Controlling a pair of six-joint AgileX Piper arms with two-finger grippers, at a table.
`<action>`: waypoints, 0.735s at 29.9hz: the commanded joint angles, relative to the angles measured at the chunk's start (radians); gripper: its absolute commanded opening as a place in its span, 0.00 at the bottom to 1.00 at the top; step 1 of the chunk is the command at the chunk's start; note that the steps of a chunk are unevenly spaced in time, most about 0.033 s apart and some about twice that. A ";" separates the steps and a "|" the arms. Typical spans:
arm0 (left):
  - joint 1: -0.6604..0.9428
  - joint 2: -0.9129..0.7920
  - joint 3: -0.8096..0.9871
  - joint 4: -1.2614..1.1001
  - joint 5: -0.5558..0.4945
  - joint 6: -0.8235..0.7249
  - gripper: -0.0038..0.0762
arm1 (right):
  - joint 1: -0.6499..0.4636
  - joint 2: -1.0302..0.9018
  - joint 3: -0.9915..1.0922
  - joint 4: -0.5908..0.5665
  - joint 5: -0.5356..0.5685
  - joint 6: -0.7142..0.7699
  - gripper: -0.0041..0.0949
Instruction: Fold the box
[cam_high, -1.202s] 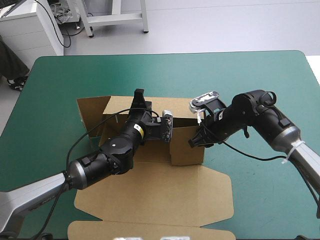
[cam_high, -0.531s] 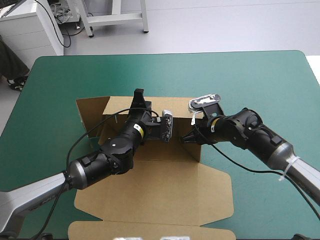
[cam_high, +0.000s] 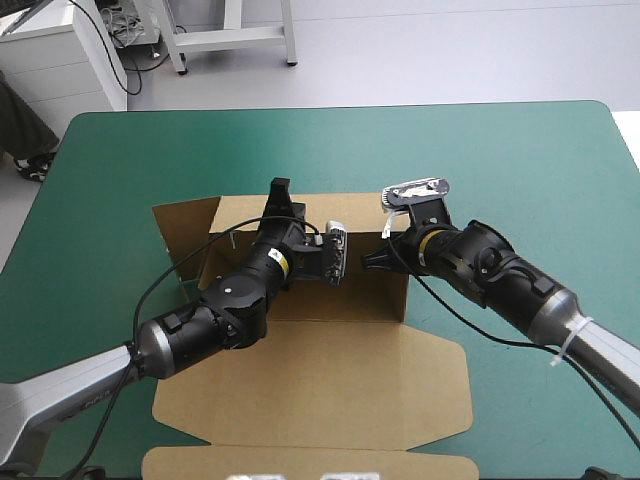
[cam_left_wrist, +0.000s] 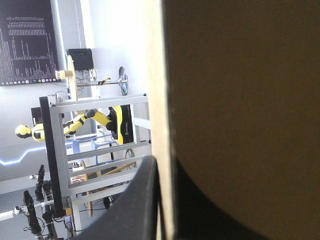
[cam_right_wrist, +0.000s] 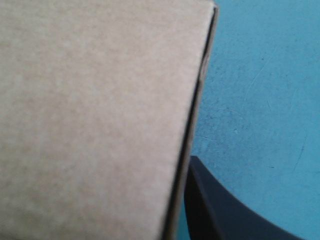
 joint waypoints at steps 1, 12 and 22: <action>-0.010 -0.020 -0.013 -0.016 -0.045 -0.014 0.04 | 0.010 -0.023 -0.002 0.004 -0.072 0.004 0.31; -0.010 -0.020 -0.013 -0.018 -0.039 -0.021 0.04 | 0.055 -0.023 0.051 0.028 -0.086 0.012 0.11; -0.019 -0.022 -0.013 -0.014 0.039 -0.010 0.06 | 0.062 -0.023 0.051 -0.011 -0.097 0.031 0.03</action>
